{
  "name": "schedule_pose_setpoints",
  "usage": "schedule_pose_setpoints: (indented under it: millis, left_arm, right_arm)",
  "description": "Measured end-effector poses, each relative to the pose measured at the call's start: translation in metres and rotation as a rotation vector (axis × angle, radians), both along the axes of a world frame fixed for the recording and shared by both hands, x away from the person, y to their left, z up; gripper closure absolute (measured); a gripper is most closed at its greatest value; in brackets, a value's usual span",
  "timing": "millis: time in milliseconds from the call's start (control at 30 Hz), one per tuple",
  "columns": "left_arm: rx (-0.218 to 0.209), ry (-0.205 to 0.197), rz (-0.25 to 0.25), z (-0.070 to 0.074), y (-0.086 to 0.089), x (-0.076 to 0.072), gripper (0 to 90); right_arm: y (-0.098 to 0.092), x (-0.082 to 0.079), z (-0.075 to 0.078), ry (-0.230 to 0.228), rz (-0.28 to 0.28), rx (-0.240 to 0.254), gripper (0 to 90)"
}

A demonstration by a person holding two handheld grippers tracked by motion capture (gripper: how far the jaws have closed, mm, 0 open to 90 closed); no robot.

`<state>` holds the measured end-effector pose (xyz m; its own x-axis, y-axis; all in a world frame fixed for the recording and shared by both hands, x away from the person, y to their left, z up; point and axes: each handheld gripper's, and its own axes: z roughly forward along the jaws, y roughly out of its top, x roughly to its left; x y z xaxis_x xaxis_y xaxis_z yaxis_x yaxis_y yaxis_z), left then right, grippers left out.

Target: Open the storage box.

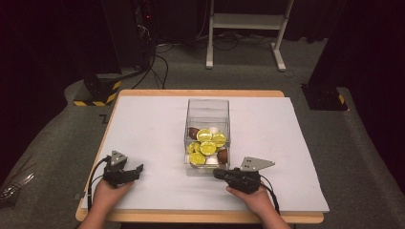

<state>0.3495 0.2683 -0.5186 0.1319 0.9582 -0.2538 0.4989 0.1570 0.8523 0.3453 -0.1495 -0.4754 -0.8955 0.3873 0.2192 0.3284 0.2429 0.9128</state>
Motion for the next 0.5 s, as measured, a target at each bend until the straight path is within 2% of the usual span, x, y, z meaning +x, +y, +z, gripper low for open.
schedule_pose_setpoints:
  millis: [100, 167, 300, 400, 500]
  left_arm:
    - [0.001, 0.000, -0.001, 0.000, 0.000, 0.000, 25.1]
    - [-0.001, -0.001, 0.001, 0.000, 0.000, 0.000, 25.2]
    - [-0.001, -0.003, 0.002, 0.000, 0.000, 0.000, 25.3]
    - [0.001, -0.003, 0.001, 0.000, 0.000, 0.000, 25.4]
    - [0.022, 0.005, -0.014, 0.000, 0.001, -0.001, 26.1]
  right_arm:
    - [0.000, -0.001, 0.001, -0.001, -0.008, -0.014, 83.2]
    - [0.000, -0.002, 0.001, 0.003, -0.022, -0.020, 78.2]
    - [-0.005, -0.004, 0.003, 0.006, -0.039, -0.031, 74.3]
    - [-0.012, -0.009, 0.007, -0.008, -0.050, -0.033, 73.0]
    - [-0.021, -0.014, 0.010, -0.023, -0.071, -0.027, 73.0]
